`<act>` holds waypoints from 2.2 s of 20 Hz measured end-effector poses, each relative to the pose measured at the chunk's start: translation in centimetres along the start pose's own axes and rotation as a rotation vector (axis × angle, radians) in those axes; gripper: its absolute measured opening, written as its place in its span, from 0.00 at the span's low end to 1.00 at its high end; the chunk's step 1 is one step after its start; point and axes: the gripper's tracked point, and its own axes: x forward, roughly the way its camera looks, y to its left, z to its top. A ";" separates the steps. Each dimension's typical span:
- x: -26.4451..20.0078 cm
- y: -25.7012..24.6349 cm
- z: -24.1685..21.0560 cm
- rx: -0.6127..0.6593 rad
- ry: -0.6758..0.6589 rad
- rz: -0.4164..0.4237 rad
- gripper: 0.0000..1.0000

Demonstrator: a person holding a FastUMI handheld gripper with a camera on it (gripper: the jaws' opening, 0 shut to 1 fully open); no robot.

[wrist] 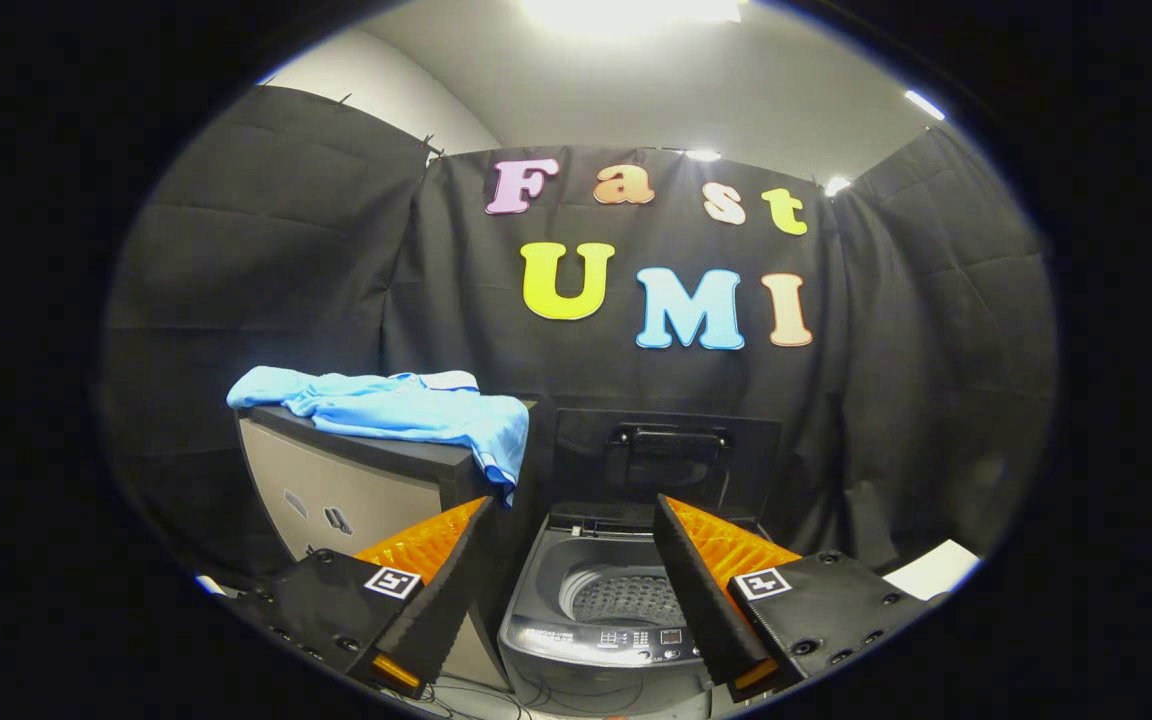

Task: Put the clothes into the washing machine and then close the washing machine lid.

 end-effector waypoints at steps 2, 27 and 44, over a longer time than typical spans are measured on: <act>0.9 0.3 1.0 0.004 0.001 0.010 0.98; 15.1 15.5 11.1 0.000 0.082 0.366 0.98; 22.5 26.2 6.5 -0.128 0.421 0.603 0.98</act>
